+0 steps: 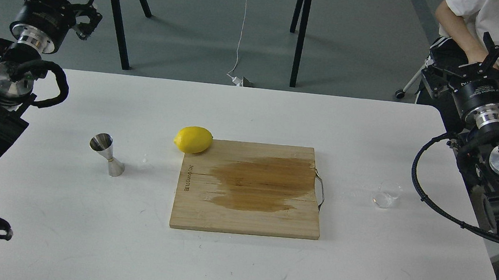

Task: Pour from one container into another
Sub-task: 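Move the left gripper down toward the metal jigger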

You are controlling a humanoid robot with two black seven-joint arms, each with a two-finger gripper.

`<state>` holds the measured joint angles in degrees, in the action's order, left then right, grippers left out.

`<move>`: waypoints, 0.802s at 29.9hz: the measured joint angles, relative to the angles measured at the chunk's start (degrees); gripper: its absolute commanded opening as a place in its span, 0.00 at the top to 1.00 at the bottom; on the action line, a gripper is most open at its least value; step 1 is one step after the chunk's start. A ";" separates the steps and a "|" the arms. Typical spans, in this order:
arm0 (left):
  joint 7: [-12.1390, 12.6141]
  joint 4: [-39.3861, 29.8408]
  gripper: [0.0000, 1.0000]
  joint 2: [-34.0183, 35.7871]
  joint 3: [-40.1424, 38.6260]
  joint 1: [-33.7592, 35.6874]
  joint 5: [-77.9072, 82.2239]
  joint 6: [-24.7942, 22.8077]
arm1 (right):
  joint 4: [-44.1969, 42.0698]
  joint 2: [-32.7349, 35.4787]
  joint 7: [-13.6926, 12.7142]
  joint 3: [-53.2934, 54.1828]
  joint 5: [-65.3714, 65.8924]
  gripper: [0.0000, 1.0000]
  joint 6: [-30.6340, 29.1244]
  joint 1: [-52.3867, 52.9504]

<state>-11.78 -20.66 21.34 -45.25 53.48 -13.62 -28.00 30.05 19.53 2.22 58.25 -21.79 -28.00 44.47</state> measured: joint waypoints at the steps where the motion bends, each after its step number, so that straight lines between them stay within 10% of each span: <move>1: 0.00 -0.03 0.00 -0.24 0.00 0.00 0.00 0.00 | -0.03 0.00 0.00 0.01 0.00 0.00 0.00 0.00; 13: 0.02 -7.25 0.00 0.21 -0.20 -1.56 0.09 -0.01 | 0.09 0.06 0.00 -0.07 0.00 0.00 0.00 -0.45; 24: -6.03 -41.88 0.00 20.51 0.99 -9.68 23.44 -0.02 | -1.66 4.78 -0.30 -0.42 0.02 0.00 0.02 -0.63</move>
<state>-17.81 -62.54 41.85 -44.26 43.79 9.82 -28.02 28.39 24.30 1.92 57.83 -21.77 -27.98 43.84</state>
